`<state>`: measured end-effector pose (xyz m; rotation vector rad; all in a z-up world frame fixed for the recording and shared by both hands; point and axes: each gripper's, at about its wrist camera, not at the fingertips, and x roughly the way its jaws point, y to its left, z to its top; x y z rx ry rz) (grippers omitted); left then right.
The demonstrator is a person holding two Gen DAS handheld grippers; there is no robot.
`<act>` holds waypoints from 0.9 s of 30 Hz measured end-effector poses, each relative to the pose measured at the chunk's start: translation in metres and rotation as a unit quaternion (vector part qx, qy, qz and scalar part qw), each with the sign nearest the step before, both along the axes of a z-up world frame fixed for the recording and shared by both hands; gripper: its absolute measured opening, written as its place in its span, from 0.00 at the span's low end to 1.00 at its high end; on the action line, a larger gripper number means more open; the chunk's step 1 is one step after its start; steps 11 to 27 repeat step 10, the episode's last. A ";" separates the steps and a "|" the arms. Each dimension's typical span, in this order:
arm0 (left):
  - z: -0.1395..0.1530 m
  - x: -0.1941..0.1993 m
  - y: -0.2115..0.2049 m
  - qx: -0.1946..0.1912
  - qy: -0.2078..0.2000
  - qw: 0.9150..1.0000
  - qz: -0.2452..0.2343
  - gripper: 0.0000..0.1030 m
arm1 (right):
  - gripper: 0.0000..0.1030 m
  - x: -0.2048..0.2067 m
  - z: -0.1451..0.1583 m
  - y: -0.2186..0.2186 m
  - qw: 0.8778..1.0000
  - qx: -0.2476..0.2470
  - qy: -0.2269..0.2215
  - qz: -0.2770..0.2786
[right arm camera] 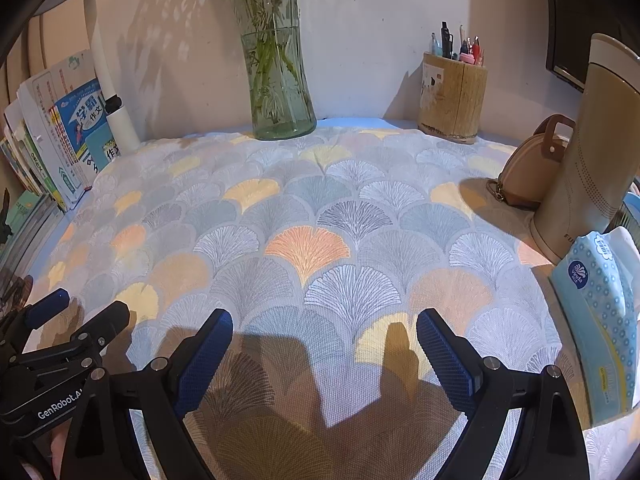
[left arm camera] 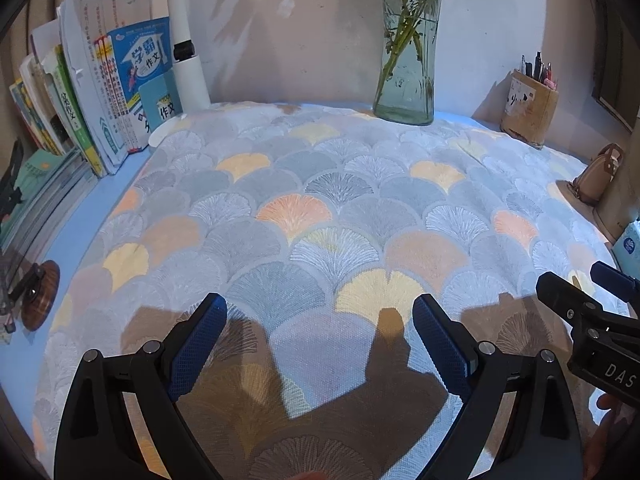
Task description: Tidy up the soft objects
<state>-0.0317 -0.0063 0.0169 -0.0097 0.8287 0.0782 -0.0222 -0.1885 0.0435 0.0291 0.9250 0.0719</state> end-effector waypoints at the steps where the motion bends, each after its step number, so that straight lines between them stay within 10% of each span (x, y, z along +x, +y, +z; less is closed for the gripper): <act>1: 0.000 0.000 -0.001 0.002 0.000 1.000 -0.003 0.91 | 0.90 0.000 0.000 0.000 1.000 0.000 0.000 0.000; 27: -0.005 0.004 0.004 -0.001 0.018 1.000 0.003 0.91 | 0.90 0.002 -0.002 0.001 1.000 -0.001 0.007 0.001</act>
